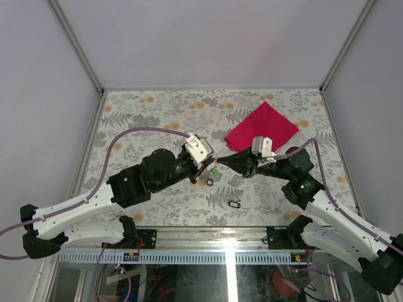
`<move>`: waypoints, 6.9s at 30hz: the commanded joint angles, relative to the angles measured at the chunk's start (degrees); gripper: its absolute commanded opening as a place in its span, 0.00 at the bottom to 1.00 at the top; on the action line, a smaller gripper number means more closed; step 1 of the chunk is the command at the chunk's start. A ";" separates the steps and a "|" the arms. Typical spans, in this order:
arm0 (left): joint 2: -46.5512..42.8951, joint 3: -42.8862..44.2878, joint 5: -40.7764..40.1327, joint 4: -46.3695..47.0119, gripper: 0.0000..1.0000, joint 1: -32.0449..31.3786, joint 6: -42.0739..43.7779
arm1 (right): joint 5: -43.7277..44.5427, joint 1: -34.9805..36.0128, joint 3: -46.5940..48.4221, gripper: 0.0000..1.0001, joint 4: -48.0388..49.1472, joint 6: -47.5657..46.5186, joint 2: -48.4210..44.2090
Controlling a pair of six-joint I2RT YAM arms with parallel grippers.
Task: Put the keys on the keyring
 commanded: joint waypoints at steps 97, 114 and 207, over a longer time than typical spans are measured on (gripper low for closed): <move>1.75 2.68 -5.36 3.56 0.00 0.32 -4.21 | 13.46 2.71 3.54 0.00 -8.18 -9.14 -7.69; 4.04 3.28 -5.08 7.80 0.00 0.31 -12.19 | 10.63 2.72 2.72 0.00 -1.38 -11.96 -5.22; 6.07 4.23 -0.16 6.58 0.00 0.35 -12.84 | 20.20 3.22 -0.34 0.00 1.13 -9.71 -2.36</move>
